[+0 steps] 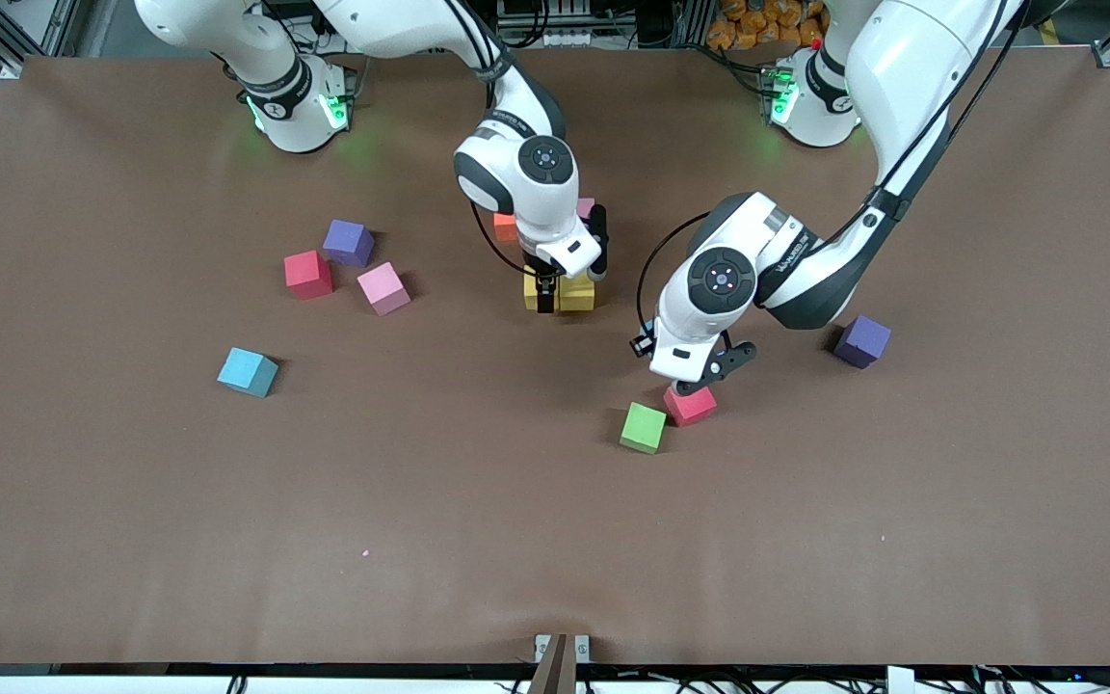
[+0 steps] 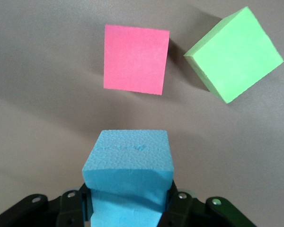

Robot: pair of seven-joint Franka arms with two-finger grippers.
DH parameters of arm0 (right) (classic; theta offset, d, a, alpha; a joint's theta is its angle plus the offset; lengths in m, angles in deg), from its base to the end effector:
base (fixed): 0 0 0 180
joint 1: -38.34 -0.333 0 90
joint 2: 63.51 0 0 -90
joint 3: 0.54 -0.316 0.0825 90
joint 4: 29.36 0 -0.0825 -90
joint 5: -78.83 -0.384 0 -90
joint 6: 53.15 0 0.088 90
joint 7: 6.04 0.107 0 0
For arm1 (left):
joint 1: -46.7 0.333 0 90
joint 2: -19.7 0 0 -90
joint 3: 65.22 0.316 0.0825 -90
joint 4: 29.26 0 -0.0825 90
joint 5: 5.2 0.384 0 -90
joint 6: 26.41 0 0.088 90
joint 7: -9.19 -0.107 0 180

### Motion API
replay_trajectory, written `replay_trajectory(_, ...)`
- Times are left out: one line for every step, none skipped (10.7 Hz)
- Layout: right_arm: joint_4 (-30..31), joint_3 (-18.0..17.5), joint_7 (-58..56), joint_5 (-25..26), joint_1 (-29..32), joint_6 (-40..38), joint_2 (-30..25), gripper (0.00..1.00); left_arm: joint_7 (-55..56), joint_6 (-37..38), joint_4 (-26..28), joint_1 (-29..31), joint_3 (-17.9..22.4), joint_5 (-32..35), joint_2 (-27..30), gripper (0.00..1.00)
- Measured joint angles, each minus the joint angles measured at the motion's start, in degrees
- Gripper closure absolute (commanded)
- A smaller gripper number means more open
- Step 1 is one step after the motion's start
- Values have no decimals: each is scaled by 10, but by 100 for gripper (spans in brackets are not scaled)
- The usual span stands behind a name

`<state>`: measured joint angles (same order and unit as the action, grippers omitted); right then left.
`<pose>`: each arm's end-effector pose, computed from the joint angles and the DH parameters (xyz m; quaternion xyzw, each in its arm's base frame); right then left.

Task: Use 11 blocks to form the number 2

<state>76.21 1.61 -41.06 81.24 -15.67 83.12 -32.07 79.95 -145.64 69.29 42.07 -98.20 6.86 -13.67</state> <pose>0.3969 0.5072 0.2271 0.7134 0.7003 -0.0028 0.0249 0.5441 -0.3600 0.2830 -0.9624 -0.2566 0.0881 0.0096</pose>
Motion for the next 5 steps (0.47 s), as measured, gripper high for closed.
replay_trajectory(-1, 1, -9, 0, 7, -10, -12, 0, 14, 0, -1, 0, -4, 0, 0, 51)
replay_trajectory(-1, 2, -27, 0, 24, -20, -25, 0, 38, 0, -1, 0, -13, 0, 0, 51)
replay_trajectory(-1, 3, -41, 0, 44, -31, -36, 0, 66, 2, -3, -1, -25, -1, 0, 51)
replay_trajectory(-1, 4, -49, 0, 66, -44, -47, 0, 102, 4, -8, -1, -40, -4, 0, 51)
replay_trajectory(-1, 6, -51, 0, 89, -57, -58, 0, 138, 6, -15, -4, -53, -8, 0, 51)
